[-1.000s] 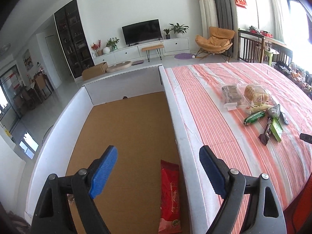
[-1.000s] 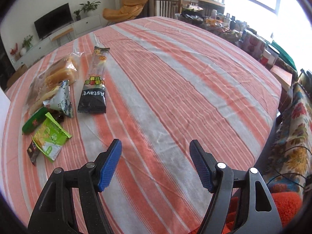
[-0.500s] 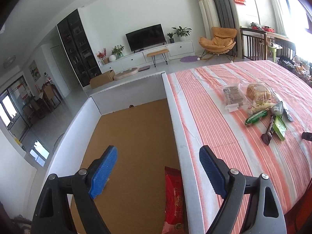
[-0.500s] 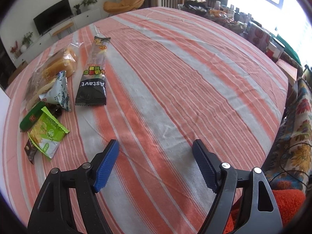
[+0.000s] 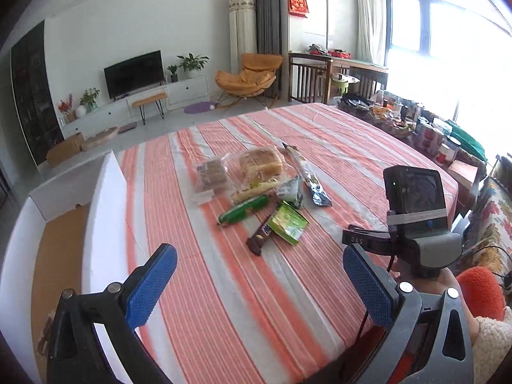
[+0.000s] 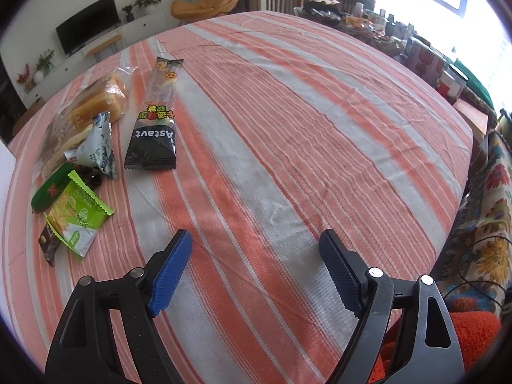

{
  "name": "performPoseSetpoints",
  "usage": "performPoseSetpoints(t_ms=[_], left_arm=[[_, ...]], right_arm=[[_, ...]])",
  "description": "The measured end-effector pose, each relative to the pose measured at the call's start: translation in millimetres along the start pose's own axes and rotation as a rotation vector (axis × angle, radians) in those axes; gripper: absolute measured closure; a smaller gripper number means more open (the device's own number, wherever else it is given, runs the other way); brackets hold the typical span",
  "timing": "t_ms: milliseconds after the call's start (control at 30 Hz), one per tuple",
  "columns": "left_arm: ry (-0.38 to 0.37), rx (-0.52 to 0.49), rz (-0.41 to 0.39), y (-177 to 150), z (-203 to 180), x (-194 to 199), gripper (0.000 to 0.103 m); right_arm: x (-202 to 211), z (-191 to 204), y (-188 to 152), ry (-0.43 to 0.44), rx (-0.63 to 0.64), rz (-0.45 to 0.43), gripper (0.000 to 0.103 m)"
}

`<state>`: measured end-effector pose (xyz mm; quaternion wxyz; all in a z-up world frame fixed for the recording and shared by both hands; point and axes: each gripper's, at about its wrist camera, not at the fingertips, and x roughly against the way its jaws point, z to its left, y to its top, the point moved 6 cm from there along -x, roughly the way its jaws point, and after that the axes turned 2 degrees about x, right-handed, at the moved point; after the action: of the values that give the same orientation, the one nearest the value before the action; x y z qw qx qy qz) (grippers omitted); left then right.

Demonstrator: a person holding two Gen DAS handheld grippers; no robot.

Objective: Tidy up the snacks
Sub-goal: 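Move the left tool back to the chocolate bar with blue lettering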

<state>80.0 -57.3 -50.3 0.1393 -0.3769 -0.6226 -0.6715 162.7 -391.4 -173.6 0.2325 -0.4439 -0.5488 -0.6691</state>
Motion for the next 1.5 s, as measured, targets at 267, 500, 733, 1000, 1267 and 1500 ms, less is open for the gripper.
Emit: performPoseSetpoints(t_ms=[267, 500, 733, 1000, 1267, 1500], left_arm=[[0.043, 0.111, 0.235, -49, 2, -97, 0.0], [0.129, 0.152, 0.249, -66, 25, -130, 0.0], [0.157, 0.142, 0.216, -68, 32, -129, 0.0], [0.163, 0.142, 0.2, -67, 35, -131, 0.0], [0.163, 0.142, 0.2, -68, 35, -131, 0.0], [0.157, 0.139, 0.202, -70, 34, -127, 0.0]], right_arm=[[1, -1, 1, 0.023, -0.012, -0.005, 0.017], [-1, 2, 0, 0.007, 0.009, 0.002, 0.015], [-1, 2, 0, 0.009, 0.007, 0.002, 0.014], [-1, 2, 0, 0.009, 0.009, 0.003, 0.013], [-1, 2, 0, 0.01, 0.009, 0.003, 0.013], [-1, 2, 0, 0.01, 0.009, 0.003, 0.013]])
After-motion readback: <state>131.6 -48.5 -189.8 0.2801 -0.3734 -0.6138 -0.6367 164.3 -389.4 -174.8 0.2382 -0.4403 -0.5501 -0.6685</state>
